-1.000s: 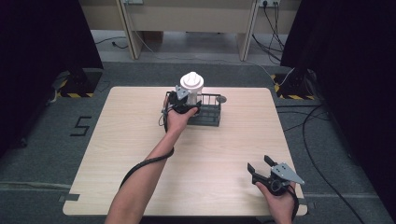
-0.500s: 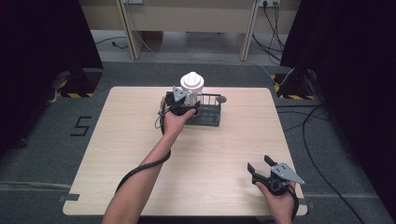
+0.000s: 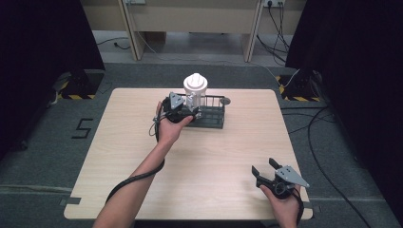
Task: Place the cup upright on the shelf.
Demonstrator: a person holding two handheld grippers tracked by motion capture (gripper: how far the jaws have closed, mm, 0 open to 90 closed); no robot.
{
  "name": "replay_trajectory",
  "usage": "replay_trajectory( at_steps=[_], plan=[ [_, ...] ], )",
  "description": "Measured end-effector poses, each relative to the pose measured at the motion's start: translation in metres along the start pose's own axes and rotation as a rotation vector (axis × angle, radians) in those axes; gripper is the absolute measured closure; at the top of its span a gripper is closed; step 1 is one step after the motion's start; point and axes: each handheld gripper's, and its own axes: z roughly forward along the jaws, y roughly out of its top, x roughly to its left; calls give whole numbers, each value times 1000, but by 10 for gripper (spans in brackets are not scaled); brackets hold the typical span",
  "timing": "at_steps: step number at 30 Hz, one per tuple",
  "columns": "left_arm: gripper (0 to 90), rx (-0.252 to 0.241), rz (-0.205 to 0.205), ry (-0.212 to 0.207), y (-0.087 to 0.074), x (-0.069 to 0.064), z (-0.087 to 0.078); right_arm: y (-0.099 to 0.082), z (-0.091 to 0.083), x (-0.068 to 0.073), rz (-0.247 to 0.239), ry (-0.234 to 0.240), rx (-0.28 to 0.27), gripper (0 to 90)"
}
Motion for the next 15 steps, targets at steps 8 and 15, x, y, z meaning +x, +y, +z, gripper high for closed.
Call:
replay_trajectory(
  at_steps=[8, 15],
  plan=[
    [144, -1, 20, -12, -8, 0, -18, 0, 0, -1, 12, -1, -2, 230],
    [144, 1, 19, -15, -21, 3, -40, 0, 0, 0, 1, -5, 1, 230]
  ],
)
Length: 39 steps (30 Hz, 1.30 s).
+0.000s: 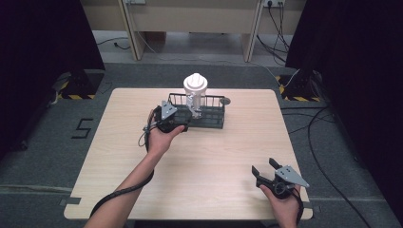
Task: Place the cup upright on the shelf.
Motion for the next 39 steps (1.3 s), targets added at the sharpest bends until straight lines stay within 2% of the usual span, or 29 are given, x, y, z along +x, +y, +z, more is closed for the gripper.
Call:
replay_trajectory(
  at_steps=[24, 35, 39],
  plan=[
    [145, -12, 8, -11, -31, 1, -50, 0, 0, 1, 3, -5, 0, 230],
    [146, 24, -13, -17, -75, 8, -85, 0, 0, 1, -6, -9, 0, 229],
    [146, 32, -38, 2, -88, 15, -97, 0, 0, 2, -6, -12, 0, 229]
  ],
)
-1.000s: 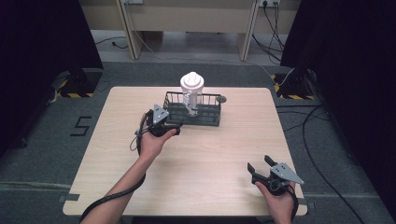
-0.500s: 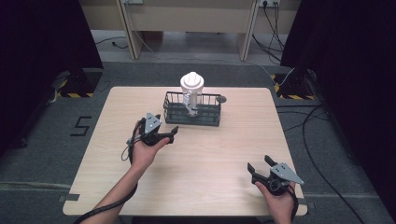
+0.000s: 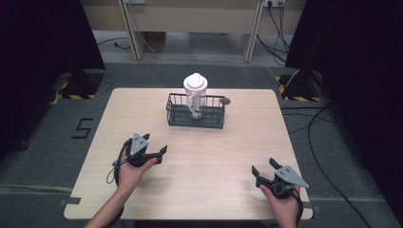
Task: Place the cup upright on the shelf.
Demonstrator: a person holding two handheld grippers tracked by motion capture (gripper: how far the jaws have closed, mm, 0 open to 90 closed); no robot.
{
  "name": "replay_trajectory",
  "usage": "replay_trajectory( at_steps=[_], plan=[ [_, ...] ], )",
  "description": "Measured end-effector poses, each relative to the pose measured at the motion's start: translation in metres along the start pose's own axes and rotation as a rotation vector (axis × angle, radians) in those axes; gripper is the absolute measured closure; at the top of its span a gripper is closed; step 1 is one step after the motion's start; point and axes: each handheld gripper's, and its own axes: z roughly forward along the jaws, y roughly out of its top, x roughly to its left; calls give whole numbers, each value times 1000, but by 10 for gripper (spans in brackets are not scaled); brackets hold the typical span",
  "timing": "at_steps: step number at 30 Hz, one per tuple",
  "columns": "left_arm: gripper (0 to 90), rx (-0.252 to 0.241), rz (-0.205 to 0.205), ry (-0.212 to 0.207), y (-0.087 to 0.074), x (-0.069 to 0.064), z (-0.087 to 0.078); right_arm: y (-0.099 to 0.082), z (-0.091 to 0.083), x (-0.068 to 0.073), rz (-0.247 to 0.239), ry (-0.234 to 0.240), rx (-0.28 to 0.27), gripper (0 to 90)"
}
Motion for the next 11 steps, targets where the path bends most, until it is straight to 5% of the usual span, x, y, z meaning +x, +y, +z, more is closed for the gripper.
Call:
replay_trajectory(
  at_steps=[11],
  plan=[
    [146, -23, -13, 38, -20, 3, -18, 0, 0, 0, 4, -8, -1, 215]
  ],
)
